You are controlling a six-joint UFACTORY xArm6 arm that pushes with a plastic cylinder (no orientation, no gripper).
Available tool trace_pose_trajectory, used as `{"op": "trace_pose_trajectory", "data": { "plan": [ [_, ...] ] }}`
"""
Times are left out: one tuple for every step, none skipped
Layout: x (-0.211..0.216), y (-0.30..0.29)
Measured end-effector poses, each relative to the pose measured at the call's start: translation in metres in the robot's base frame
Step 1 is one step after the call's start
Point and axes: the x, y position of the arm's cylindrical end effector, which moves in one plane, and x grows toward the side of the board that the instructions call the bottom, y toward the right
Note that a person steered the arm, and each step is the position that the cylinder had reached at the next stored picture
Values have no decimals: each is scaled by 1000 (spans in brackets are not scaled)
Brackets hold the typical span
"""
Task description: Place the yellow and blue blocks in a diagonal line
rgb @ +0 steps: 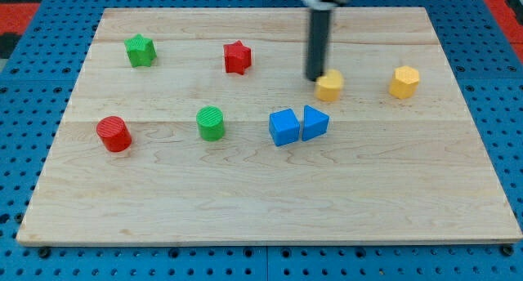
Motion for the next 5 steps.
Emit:
{"op": "trace_pose_trajectory", "data": {
  "plan": [
    [4,18],
    [3,-21],
    [23,-28],
    [55,-43],
    [56,3]
  ]
}}
